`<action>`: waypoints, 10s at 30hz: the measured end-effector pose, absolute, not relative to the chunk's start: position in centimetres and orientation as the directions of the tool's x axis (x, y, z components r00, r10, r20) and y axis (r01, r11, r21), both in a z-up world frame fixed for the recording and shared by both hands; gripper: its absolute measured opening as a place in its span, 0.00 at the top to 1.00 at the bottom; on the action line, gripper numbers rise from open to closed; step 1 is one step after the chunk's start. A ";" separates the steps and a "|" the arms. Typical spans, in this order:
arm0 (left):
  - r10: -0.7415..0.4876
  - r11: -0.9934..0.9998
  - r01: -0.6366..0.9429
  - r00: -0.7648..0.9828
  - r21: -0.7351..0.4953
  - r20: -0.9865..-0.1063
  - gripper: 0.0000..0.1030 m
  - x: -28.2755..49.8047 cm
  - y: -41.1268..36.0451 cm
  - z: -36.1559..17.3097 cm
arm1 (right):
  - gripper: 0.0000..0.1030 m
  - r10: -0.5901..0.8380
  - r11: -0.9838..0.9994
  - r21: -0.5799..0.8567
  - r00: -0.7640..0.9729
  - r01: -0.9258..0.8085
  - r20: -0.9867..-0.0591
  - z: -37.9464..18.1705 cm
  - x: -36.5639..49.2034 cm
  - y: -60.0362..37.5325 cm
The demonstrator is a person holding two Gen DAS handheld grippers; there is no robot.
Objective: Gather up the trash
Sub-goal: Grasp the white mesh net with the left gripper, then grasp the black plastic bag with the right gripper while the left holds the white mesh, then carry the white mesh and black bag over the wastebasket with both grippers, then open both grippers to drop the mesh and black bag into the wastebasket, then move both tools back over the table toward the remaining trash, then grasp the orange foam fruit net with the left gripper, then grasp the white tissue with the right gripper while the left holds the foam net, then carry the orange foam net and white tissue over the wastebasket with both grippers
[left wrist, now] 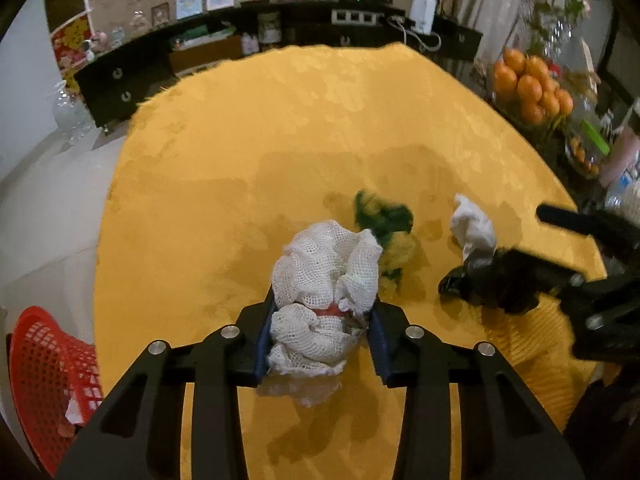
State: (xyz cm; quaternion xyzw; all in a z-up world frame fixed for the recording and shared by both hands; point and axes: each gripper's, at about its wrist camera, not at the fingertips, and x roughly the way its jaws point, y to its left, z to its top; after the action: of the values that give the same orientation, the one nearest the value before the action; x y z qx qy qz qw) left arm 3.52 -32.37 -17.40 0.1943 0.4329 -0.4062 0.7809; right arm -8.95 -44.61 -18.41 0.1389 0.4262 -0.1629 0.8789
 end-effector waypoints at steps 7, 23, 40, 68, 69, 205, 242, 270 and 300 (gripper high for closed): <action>-0.472 0.647 0.761 0.350 -0.048 -0.809 0.64 4.6 -30.1 -15.6 | 0.21 -0.149 0.911 0.108 0.563 0.397 -0.813 -19.5 -8.4 -44.1; -0.497 0.685 0.728 0.429 -0.037 -0.754 0.64 4.8 -26.8 -12.3 | 0.62 -0.124 0.950 0.041 0.496 0.310 -0.859 -21.2 -6.6 -41.6; -0.538 0.714 0.699 0.525 -0.026 -0.659 0.64 4.3 -23.9 -7.5 | 0.65 -0.152 0.921 0.155 0.697 0.356 -0.701 -11.3 -10.4 -43.6; -0.333 0.904 0.427 0.698 -0.005 -0.634 0.64 9.6 -12.8 -5.9 | 0.65 -0.049 0.978 0.132 0.795 0.162 -0.605 -6.6 1.1 -38.0; -0.321 0.911 0.411 0.700 -0.007 -0.638 0.64 9.9 -12.2 -6.0 | 0.65 -0.038 0.980 0.132 0.793 0.148 -0.607 -6.7 1.4 -37.4; -0.528 0.326 0.937 0.074 -0.122 -0.846 0.67 -14.0 -34.1 -19.6 | 0.27 -0.343 0.812 0.138 0.656 0.567 -0.673 -12.6 -18.2 -48.3; -0.485 0.752 0.658 0.514 -0.038 -0.707 0.67 -1.5 -23.6 -11.4 | 0.64 -0.242 0.872 0.055 0.527 0.486 -0.814 -21.7 -6.2 -46.0; -0.425 0.863 0.505 0.708 -0.017 -0.564 0.67 2.1 -19.2 -2.9 | 0.67 -0.283 0.924 0.048 0.763 0.379 -0.582 -6.8 -6.3 -39.0; -0.177 0.980 0.198 0.766 -0.035 -0.618 0.67 11.3 -8.7 -5.2 | 0.67 -0.003 0.994 0.089 0.803 0.069 -0.596 -6.8 7.0 -30.3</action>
State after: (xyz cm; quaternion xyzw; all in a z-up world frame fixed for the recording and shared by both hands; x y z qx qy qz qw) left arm 11.26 -8.70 -5.22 0.0159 0.3271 -0.0998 0.9396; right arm 6.98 -30.30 -6.77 0.0529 0.3135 -0.0188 0.9479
